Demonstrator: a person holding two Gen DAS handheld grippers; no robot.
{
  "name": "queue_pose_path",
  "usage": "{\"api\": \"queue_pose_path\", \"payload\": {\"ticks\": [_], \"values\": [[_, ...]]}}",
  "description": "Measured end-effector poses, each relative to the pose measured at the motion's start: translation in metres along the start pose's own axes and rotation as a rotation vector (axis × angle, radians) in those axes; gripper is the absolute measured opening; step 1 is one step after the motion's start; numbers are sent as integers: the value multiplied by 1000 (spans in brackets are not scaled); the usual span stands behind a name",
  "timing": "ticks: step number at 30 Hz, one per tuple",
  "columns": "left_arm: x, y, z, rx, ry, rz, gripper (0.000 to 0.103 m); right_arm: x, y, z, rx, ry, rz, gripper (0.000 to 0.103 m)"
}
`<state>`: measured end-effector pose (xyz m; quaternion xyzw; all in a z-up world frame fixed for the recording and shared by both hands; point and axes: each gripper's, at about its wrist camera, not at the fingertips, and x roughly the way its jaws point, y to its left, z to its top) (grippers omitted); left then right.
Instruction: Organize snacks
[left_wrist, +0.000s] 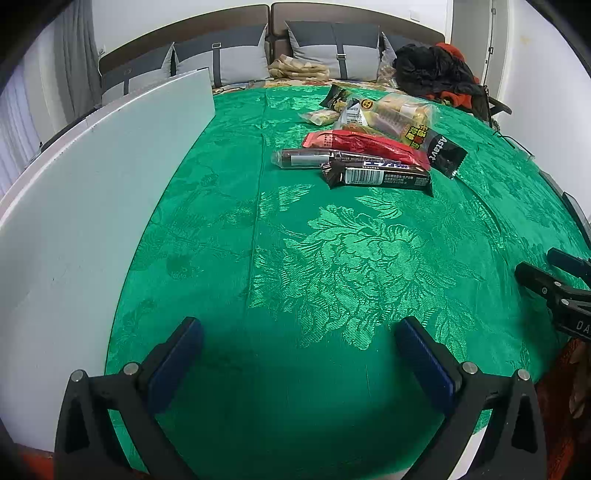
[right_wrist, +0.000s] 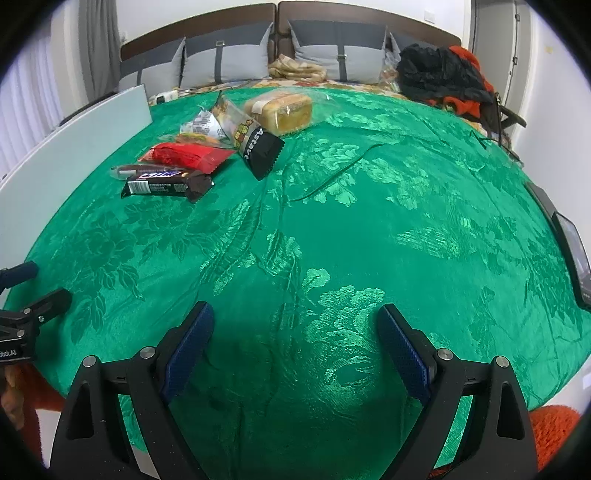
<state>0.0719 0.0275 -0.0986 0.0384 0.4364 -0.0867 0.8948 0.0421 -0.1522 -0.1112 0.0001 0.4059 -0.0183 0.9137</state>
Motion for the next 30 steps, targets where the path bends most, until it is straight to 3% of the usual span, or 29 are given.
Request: {"api": "queue_pose_path", "payload": {"ticks": [30], "values": [[-1, -1, -1, 5, -14, 2, 103, 1, 2, 1, -6, -4, 8, 93]]}}
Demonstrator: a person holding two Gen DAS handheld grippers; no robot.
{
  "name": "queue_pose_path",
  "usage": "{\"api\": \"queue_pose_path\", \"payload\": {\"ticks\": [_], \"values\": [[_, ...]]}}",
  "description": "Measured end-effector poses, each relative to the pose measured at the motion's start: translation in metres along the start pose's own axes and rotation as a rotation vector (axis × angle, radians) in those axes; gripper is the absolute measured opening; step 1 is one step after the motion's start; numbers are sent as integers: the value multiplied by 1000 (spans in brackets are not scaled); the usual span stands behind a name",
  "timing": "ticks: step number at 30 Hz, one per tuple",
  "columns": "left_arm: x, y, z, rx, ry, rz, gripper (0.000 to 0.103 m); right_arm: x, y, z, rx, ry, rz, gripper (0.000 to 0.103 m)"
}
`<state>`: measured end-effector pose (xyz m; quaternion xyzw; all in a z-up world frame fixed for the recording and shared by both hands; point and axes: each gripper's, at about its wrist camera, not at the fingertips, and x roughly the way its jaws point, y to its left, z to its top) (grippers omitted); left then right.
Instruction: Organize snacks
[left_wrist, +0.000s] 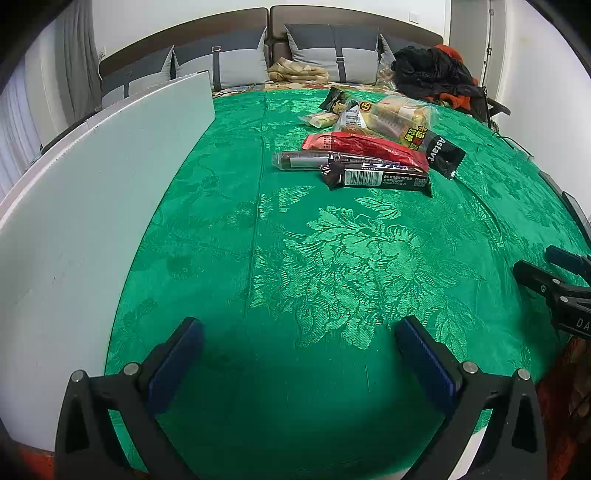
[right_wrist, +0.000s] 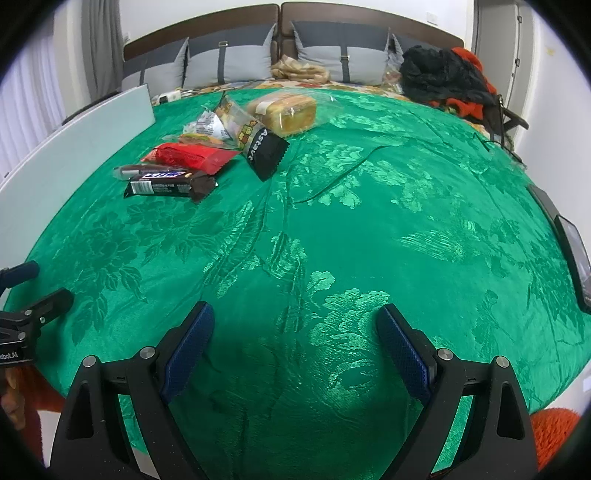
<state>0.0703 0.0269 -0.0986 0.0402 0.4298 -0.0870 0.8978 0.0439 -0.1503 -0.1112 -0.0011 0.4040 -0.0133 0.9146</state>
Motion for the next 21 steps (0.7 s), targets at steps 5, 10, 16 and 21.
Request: {"api": "queue_pose_path", "payload": {"ticks": [5, 10, 16, 21], "values": [[0, 0, 0, -1, 1, 1, 103, 0, 0, 0, 0, -3, -1, 93], [0, 0, 0, 1, 7, -1, 103, 0, 1, 0, 0, -5, -1, 93], [0, 0, 0, 1, 6, -1, 103, 0, 1, 0, 0, -5, -1, 93], [0, 1, 1, 1, 4, -1, 103, 0, 0, 0, 0, -3, 0, 93]]}}
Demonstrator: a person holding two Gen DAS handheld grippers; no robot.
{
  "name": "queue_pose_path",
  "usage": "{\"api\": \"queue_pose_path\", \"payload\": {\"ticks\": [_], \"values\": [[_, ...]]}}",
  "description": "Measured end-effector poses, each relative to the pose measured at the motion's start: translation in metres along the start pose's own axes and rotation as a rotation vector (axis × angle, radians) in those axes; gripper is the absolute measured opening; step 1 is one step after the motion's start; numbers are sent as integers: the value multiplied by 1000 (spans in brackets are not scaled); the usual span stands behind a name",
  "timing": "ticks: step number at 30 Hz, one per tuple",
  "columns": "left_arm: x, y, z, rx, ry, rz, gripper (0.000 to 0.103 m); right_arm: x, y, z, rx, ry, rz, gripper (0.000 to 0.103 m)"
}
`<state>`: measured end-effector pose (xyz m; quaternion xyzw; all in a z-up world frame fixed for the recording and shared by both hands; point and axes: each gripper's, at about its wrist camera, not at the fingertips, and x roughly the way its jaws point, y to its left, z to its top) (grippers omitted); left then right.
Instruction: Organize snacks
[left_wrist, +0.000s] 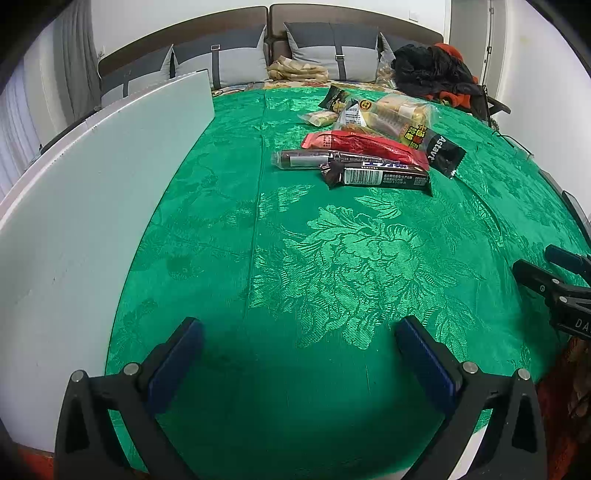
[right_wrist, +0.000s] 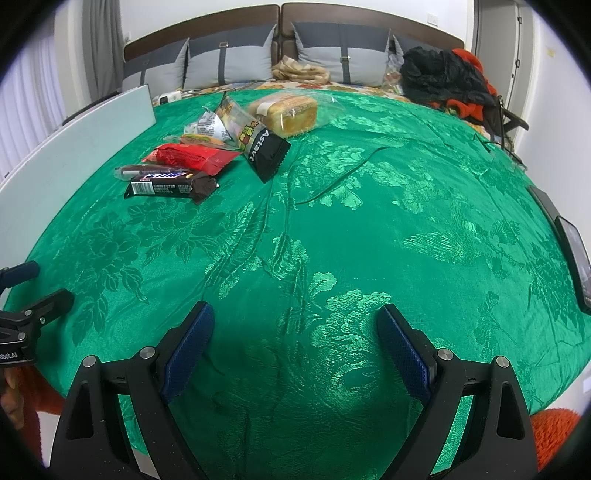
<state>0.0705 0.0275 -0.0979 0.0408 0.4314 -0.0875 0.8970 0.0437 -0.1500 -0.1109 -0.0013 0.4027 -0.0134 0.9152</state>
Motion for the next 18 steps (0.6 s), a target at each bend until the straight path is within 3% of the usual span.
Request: {"api": "queue_pose_path", "payload": {"ticks": [18], "values": [[-2, 1, -3, -1, -23, 0, 103, 0, 0, 0, 0, 0, 0, 93]]}}
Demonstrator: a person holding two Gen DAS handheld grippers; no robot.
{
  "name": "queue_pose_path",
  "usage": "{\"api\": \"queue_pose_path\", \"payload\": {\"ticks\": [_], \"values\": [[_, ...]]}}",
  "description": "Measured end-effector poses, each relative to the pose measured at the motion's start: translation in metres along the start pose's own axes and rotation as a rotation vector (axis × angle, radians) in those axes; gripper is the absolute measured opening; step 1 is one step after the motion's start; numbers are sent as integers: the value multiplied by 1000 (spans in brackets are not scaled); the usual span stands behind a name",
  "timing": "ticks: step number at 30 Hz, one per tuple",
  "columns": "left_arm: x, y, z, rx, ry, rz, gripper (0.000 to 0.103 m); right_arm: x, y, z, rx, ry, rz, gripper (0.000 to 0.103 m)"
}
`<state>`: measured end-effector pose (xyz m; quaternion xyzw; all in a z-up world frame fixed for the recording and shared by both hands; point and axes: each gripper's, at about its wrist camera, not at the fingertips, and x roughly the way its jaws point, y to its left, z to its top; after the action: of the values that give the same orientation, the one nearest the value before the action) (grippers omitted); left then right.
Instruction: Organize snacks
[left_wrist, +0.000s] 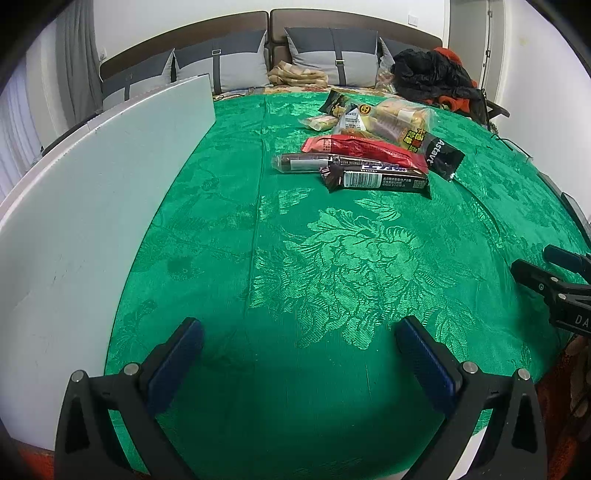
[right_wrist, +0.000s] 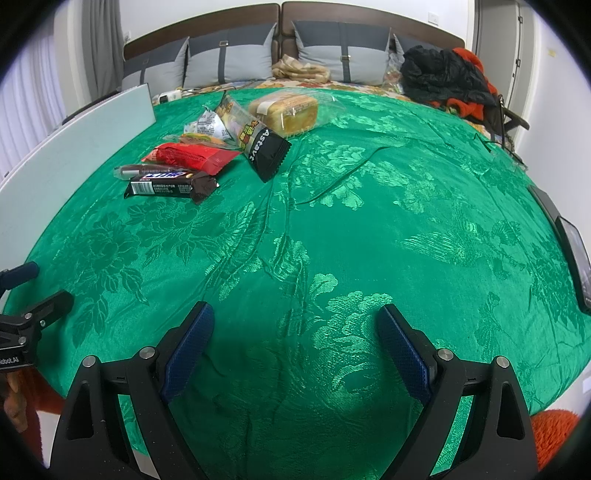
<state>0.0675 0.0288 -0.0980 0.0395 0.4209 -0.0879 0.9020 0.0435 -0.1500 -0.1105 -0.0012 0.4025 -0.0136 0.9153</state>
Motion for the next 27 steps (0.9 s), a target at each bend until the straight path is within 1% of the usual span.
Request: {"api": "queue_pose_path", "payload": {"ticks": [8, 10, 12, 13, 14, 15, 16, 17, 20, 21, 22, 23, 24, 27], "values": [[-2, 0, -2, -9, -8, 4, 103, 3, 0, 0, -5, 4, 5, 93], [-2, 0, -1, -9, 7, 1, 103, 3, 0, 1, -6, 6, 7, 93], [0, 1, 4, -8, 56, -9, 103, 3, 0, 1, -6, 8, 7, 93], [2, 2, 10, -9, 105, -22, 103, 3, 0, 1, -6, 9, 7, 93], [3, 3, 14, -16, 131, -44, 103, 3, 0, 1, -6, 11, 7, 93], [3, 5, 24, -36, 151, -109, 103, 3, -1, 2, -7, 12, 8, 93], [1, 6, 34, -43, 144, -156, 103, 3, -1, 2, -8, 13, 9, 93], [-2, 6, 48, -26, 120, -180, 103, 3, -1, 2, -11, 14, 11, 93], [-6, -6, 97, 114, 40, -179, 103, 3, -1, 3, -16, 15, 17, 93], [-3, -9, 114, 151, 35, -203, 103, 3, -1, 3, -18, 15, 17, 93], [2, -11, 128, 178, 46, -237, 103, 3, -1, 2, -19, 16, 18, 93], [14, -15, 145, 210, 75, -268, 103, 3, -1, 2, -20, 17, 19, 93], [22, -18, 155, 234, 91, -265, 103, 3, -1, 2, -21, 18, 20, 93], [52, -29, 172, 320, 117, -209, 103, 2, -1, 3, -23, 23, 23, 93]]}}
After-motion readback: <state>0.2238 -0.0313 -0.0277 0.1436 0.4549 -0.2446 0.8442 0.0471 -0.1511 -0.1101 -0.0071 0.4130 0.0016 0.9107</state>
